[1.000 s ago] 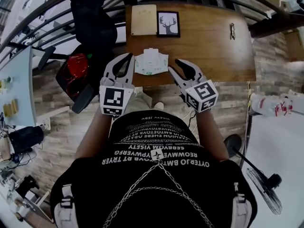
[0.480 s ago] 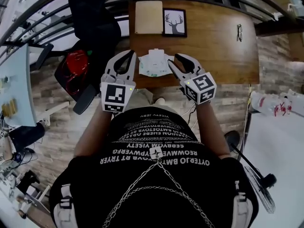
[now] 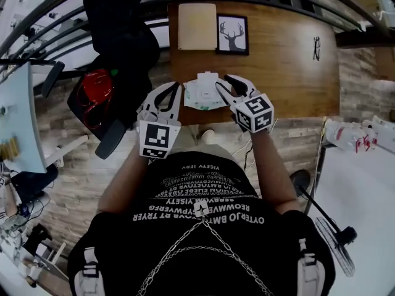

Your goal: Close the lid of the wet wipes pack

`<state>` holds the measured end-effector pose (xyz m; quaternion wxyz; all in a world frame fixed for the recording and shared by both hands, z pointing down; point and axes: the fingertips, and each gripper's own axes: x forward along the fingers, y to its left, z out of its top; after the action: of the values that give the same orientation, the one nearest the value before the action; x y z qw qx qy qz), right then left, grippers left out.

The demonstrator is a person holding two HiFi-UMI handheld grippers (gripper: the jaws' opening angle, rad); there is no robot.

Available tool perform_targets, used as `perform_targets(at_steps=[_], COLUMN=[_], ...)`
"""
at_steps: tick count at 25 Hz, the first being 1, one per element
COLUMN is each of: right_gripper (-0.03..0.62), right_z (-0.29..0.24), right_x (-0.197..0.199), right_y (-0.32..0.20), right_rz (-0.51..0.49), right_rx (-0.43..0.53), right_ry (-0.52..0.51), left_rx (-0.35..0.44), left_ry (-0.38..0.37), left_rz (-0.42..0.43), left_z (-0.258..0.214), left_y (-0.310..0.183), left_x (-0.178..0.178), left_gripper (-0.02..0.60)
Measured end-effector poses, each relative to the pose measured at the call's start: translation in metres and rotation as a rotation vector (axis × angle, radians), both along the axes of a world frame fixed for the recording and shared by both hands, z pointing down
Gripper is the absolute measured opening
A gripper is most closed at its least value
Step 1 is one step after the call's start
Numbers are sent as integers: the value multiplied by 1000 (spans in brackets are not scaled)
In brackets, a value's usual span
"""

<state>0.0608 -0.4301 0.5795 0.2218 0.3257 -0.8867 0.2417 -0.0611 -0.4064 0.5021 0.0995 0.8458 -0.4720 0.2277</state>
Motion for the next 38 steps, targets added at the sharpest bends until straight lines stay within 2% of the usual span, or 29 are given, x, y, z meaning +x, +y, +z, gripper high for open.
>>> perform_targets(at_steps=[6,15,21,26,34,38], right_gripper=[164,191,255,264,248,245], right_z=[41,106,144,168,185,175], right_x=[4,-3,0,-2,-8,-7], right_y=[-9,-9,-16,-19,-21,-22], right_rz=[43,48,29,39,27,38], right_rx=[-67,-147,-206,-261,-246,-219], right_ry=[9,67,106,94,113,71], left_rx=[-39,-81,-114,-123,-152,-142], left_ry=[8,19,11,2,-15,-16], left_rz=[24,60,61,38,23,26], left_z=[22,47,59,64,76,74], left_y=[-4,2,12,18,44,57], left_x=[2,8,4,-4,-3,4], left_gripper=[28,28,28,28,28,28])
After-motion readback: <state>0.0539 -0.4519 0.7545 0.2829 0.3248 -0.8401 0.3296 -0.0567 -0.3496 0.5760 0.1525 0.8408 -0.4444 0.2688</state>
